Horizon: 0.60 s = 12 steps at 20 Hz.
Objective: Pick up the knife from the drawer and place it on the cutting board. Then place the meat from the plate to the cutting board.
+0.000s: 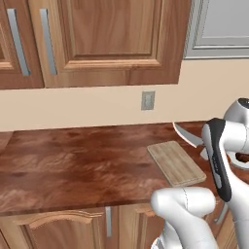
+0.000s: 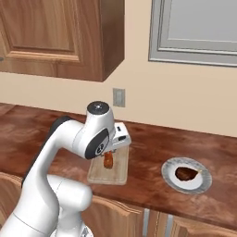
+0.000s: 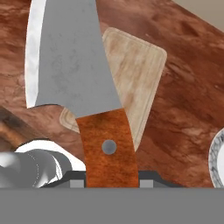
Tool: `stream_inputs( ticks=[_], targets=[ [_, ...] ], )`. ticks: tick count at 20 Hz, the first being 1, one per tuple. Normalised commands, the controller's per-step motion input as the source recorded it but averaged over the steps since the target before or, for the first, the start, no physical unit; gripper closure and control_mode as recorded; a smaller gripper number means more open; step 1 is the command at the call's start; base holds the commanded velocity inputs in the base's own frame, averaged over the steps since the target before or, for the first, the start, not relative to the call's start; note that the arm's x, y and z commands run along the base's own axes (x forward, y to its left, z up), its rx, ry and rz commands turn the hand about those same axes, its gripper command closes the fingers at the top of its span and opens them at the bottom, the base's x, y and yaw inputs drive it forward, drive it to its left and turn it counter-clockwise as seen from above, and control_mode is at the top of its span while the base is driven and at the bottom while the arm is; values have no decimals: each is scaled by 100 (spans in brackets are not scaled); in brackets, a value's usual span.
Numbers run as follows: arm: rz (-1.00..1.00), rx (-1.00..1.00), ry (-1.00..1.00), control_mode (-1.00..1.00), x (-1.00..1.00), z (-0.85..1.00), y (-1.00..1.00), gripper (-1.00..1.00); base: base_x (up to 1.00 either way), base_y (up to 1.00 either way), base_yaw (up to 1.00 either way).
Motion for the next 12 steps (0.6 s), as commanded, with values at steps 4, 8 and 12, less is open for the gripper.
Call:
stream_inputs(
  ticks=[4, 8, 12],
  targets=[
    [0, 0, 0, 100, 0, 0, 0, 100, 11, -67, -10],
    [0, 0, 0, 100, 0, 0, 0, 100, 84, -17, -18],
    [0, 0, 0, 100, 0, 0, 0, 100, 100, -5, -27]
  ],
)
